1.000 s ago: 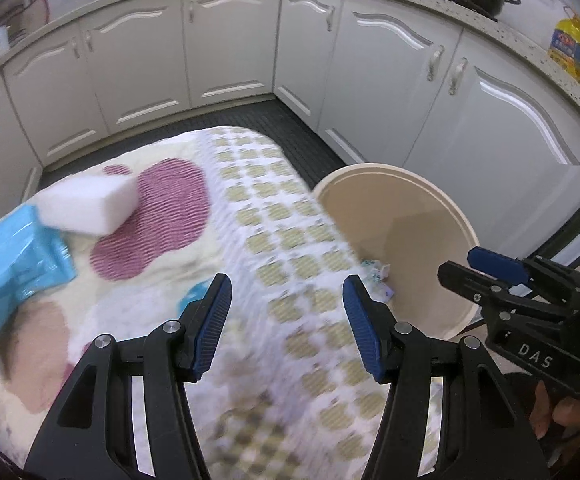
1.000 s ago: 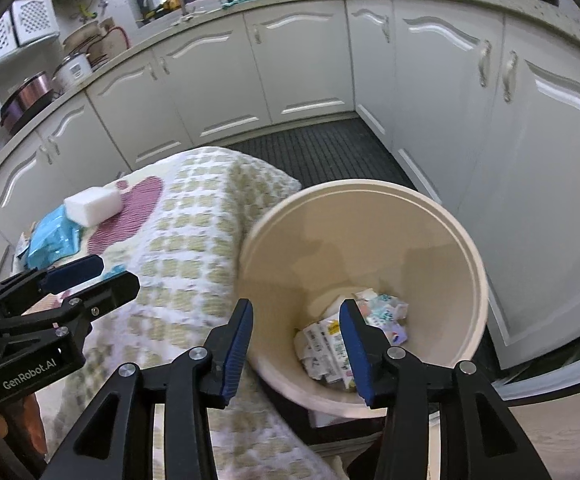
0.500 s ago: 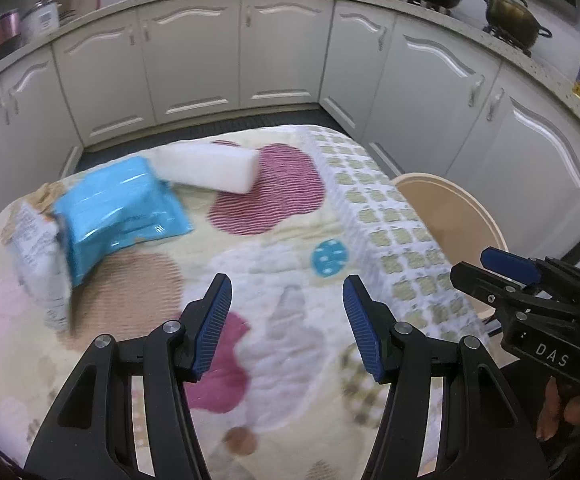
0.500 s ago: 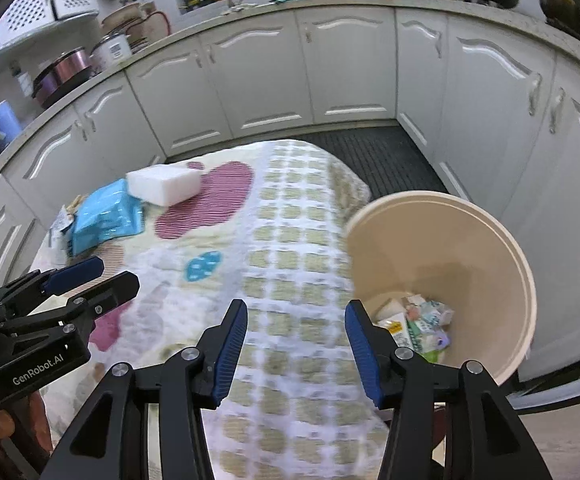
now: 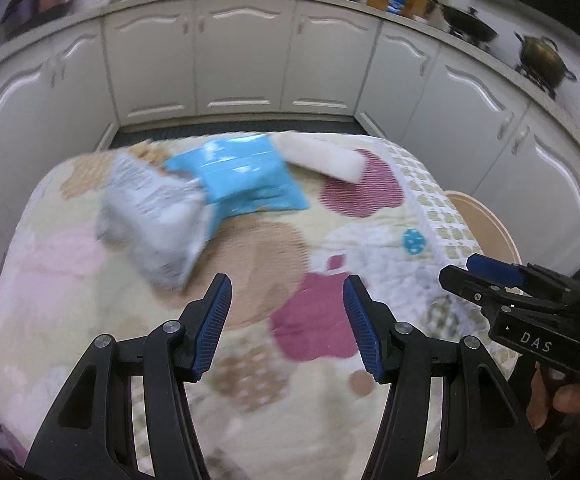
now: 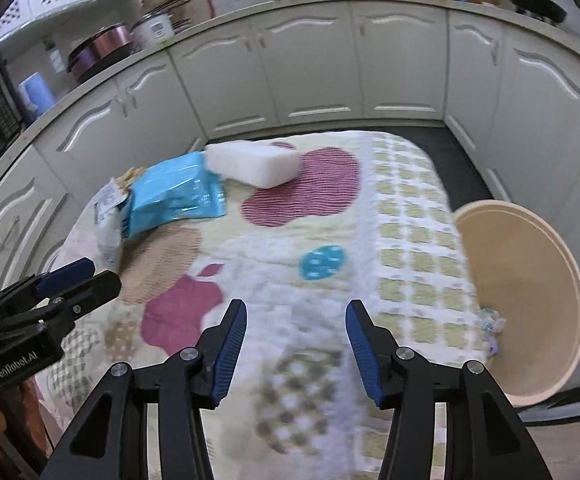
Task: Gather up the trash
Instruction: 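Move both open tools back over the remaining table items, then grasp the printed silver pouch with the left tool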
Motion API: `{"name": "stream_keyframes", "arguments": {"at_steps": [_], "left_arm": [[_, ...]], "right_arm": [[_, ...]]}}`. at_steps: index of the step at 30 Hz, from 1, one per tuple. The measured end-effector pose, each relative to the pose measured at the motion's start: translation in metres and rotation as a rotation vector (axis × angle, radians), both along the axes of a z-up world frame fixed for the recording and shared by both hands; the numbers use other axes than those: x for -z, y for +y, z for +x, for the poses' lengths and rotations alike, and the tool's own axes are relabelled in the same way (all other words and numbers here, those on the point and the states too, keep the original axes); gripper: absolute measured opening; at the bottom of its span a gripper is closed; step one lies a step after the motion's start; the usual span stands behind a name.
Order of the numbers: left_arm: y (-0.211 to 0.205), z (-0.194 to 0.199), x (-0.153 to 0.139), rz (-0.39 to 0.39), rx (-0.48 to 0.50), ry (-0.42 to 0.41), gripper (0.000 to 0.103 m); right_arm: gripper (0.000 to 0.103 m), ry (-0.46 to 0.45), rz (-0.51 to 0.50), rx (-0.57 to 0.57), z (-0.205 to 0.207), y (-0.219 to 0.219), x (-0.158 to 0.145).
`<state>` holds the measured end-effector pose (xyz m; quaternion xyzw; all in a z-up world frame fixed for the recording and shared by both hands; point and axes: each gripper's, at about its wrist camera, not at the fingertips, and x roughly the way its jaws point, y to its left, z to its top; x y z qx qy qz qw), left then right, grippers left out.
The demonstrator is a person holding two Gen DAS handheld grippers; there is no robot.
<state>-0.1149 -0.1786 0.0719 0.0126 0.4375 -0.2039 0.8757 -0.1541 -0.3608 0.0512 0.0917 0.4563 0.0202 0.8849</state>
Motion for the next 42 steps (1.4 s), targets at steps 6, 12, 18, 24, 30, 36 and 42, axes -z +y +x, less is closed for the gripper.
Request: {"name": "stream_keyframes", "arguments": {"at_steps": [6,12,18,24,30,36,42], "left_arm": [[0.051,0.006,0.005,-0.028,-0.082,0.036,0.057],[0.085,0.02,0.008,-0.109,-0.146,0.093,0.062],[0.091,0.049,0.0,-0.167,-0.202,0.106,0.064],[0.074,0.089,-0.002,-0.159,-0.238,0.114,0.064],[0.059,0.12,0.019,-0.03,-0.261,0.154,0.063],[0.07,0.111,0.02,-0.021,-0.18,0.158,0.028],[0.082,0.094,0.011,0.01,-0.118,0.172,0.016]], "right_arm": [[0.053,0.001,0.01,-0.055,0.011,0.023,0.002],[0.054,0.012,0.028,-0.089,0.028,0.034,0.006],[0.054,0.024,0.037,-0.098,0.036,0.037,0.01],[0.054,0.041,0.049,-0.094,0.04,0.033,0.014],[0.054,0.044,0.049,-0.102,0.041,0.031,0.015],[0.055,0.041,0.066,-0.102,0.045,0.033,0.015],[0.055,0.035,0.076,-0.122,0.05,0.047,0.015]]}}
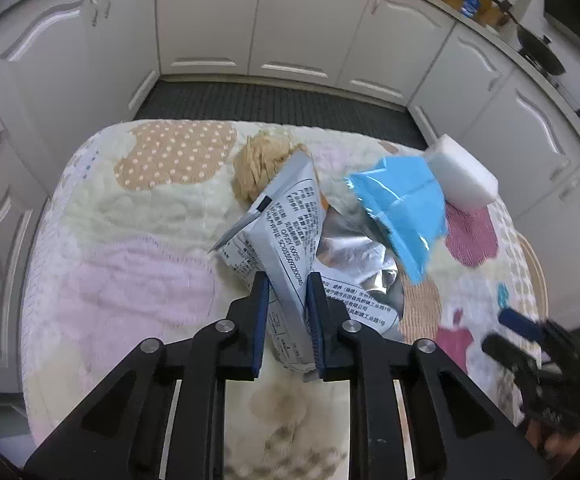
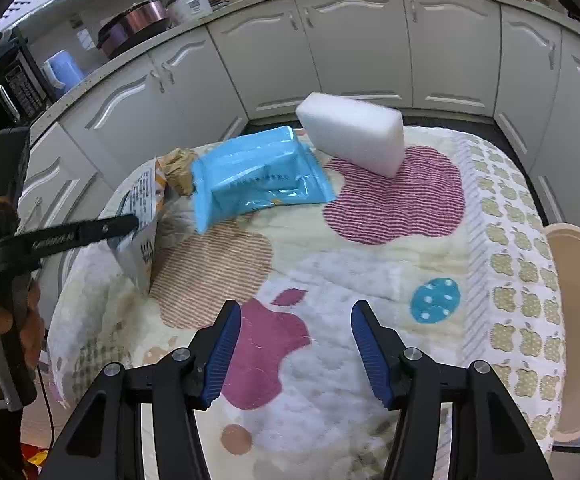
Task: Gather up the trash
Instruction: 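Grasp the printed silver pouch with the left tool, then grasp the white foam block with the right tool while the left tool lifts the pouch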
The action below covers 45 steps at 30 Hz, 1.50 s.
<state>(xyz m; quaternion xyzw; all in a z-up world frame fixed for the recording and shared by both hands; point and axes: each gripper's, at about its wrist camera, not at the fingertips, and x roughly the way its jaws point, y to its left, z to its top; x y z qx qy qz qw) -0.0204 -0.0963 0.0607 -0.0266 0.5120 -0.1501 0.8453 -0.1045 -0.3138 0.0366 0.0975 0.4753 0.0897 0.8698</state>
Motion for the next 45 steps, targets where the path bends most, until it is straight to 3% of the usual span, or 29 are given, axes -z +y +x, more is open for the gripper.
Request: {"name": "stream_keyframes", "arguments": {"at_steps": [8,15,23,28,29,31,33,35,38,40,42,45], "left_arm": [[0.022,-0.027,0.003,0.031,0.024,-0.003,0.014],[0.046,-0.042,-0.009,-0.031,0.012,0.007,0.014],[0.026,-0.03,-0.01,-0.065,0.047,0.008,0.015],[0.025,-0.016,-0.006,-0.155,0.035,0.051,0.019],[0.025,-0.014,-0.006,-0.157,0.03,0.05,0.021],[0.026,-0.009,-0.006,-0.165,0.01,0.049,0.047],[0.029,-0.005,-0.005,-0.207,-0.018,0.052,0.057],[0.027,-0.001,-0.002,-0.22,-0.032,0.065,0.057],[0.016,0.005,0.007,-0.168,-0.042,0.076,0.057],[0.006,0.006,0.014,-0.124,-0.038,0.086,0.057],[0.001,0.006,0.02,-0.093,-0.042,0.082,0.057],[0.0,0.004,0.022,-0.092,-0.039,0.069,0.043]], "right_arm": [[0.055,-0.017,-0.008,-0.003,0.0,0.0,-0.006],[0.055,-0.064,-0.03,0.026,0.016,-0.014,-0.017],[0.061,-0.134,-0.23,-0.049,0.064,-0.016,-0.029],[0.061,-0.117,-0.307,-0.115,0.091,-0.017,-0.019],[0.061,-0.118,-0.311,-0.122,0.095,-0.017,-0.018],[0.061,-0.105,-0.319,-0.147,0.103,-0.015,-0.013],[0.061,-0.097,-0.333,-0.165,0.109,-0.014,-0.009],[0.061,-0.089,-0.332,-0.174,0.115,-0.014,-0.005],[0.061,-0.085,-0.312,-0.184,0.121,-0.015,0.0],[0.05,-0.104,-0.312,-0.183,0.121,-0.015,0.0],[0.046,-0.11,-0.298,-0.182,0.119,-0.016,-0.001],[0.042,-0.123,-0.27,-0.176,0.109,-0.021,-0.006]]}}
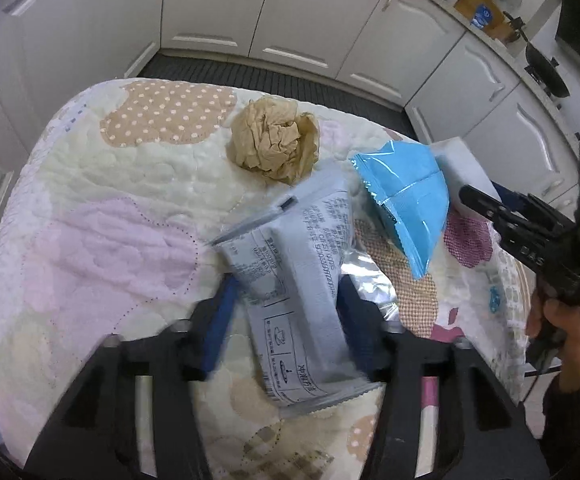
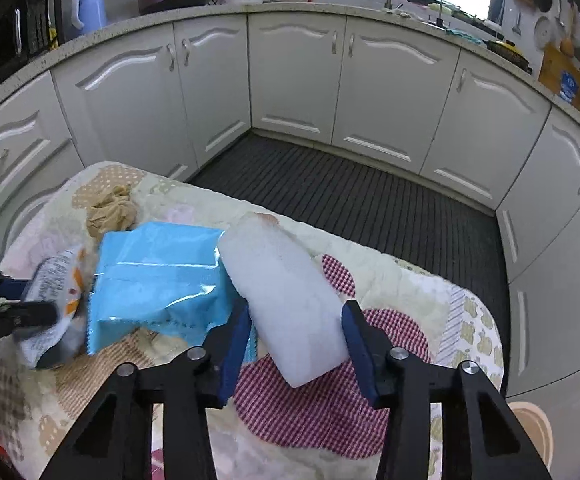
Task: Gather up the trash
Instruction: 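Grasp the white foam block with the right tool while the left tool lifts the pouch, then carry the silver pouch and white block over the beige bucket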
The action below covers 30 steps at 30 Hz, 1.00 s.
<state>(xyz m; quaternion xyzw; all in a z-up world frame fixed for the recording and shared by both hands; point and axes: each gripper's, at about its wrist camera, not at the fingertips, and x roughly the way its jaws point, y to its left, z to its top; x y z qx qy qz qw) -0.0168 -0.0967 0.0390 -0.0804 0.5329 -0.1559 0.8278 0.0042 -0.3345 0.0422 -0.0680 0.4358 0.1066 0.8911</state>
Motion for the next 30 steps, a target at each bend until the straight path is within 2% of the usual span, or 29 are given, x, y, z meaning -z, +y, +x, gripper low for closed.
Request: {"name": "stream_keyframes", "arguments": {"at_steps": [1,4,12,22,30], "left_arm": [[0.001,-0.001,-0.001,-0.011,0.006,-0.001,0.031],[0.002,-0.008,-0.011,0.009,0.021,-0.031,0.019],[-0.002,-0.04,-0.037,0.021,0.066,-0.111,0.016],[-0.026,-0.072,-0.056,0.022,0.12,-0.16,0.015],[-0.056,-0.091,-0.062,0.045,0.17,-0.195,0.015]], "right_arm": [[0.041,-0.002,0.011,0.006,-0.004,-0.002,-0.002],[0.04,0.003,0.069,0.031,-0.019,-0.011,-0.008],[0.039,0.027,0.251,0.089,-0.077,-0.022,-0.022],[0.039,-0.012,0.28,0.114,-0.138,-0.024,-0.036],[0.039,-0.011,0.285,0.164,-0.153,-0.043,-0.037]]}}
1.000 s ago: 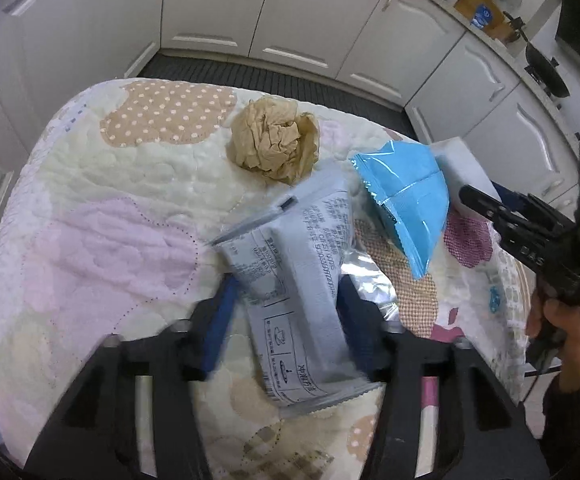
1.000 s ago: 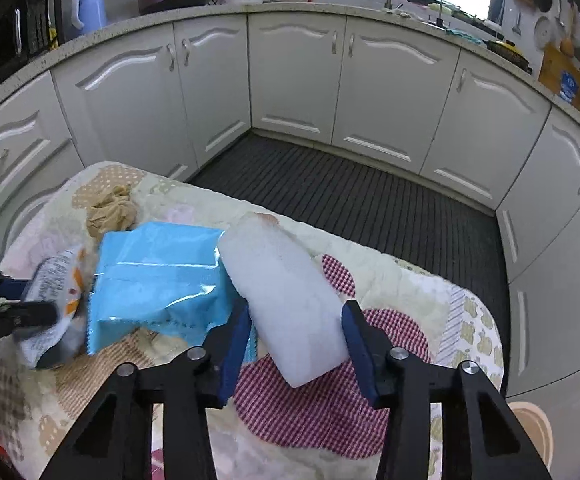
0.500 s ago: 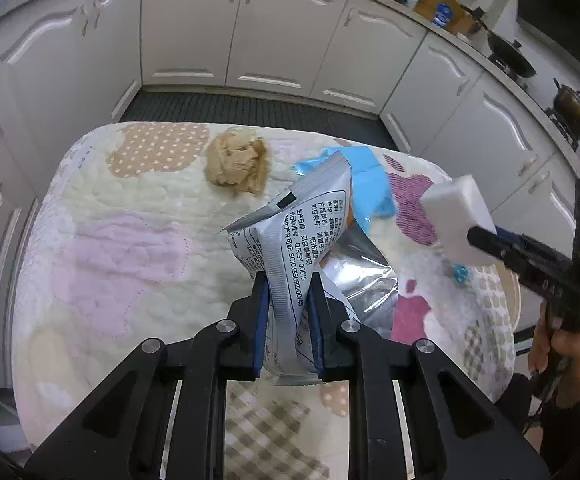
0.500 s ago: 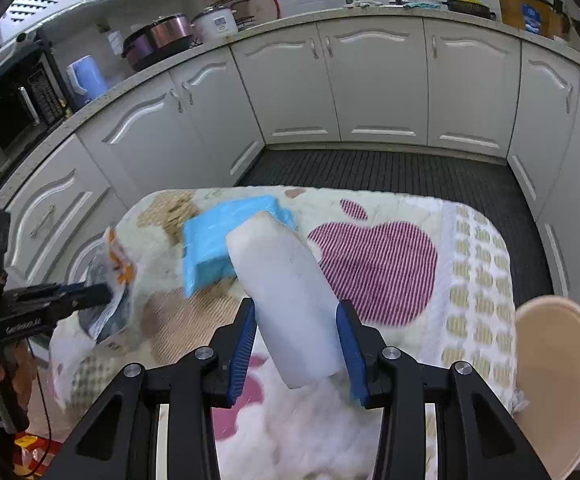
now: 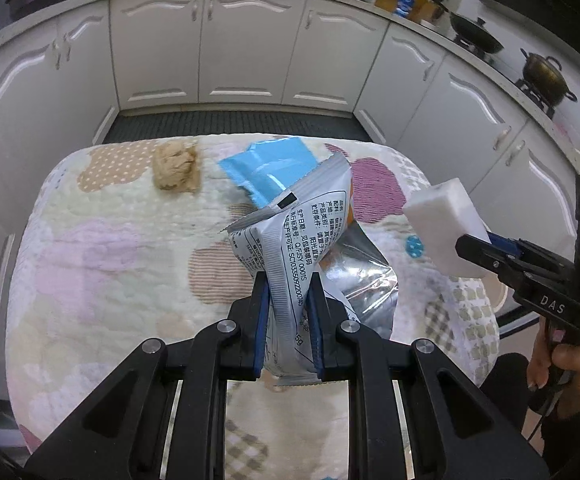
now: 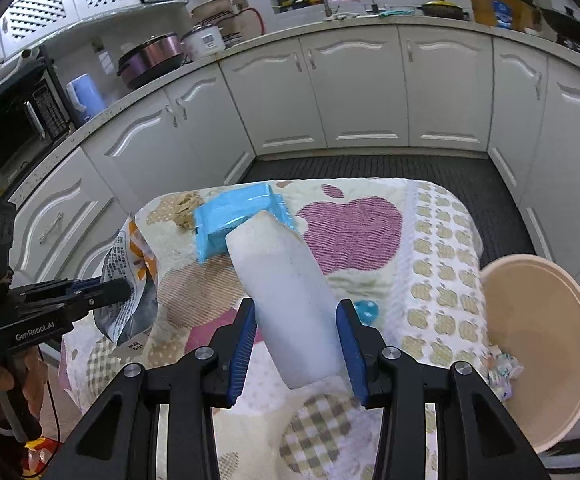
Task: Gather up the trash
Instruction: 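Carry the silver pouch and white block over the beige bucket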
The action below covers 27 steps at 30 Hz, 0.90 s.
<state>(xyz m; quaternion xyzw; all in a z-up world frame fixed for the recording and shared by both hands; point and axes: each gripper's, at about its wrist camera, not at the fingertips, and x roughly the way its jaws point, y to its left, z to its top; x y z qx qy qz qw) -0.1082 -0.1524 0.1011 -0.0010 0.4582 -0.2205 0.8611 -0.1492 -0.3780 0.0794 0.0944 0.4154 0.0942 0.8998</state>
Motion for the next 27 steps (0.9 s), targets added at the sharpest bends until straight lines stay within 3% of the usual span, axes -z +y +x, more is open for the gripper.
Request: {"name": "stream_keyframes", "arguments": {"at_steps": [27], "left_arm": [[-0.101,-0.016,-0.01,0.0,0.171,-0.02,0.015]], "right_arm": [[0.04,-0.005,0.021,0.174,-0.045,-0.082,-0.002]]}}
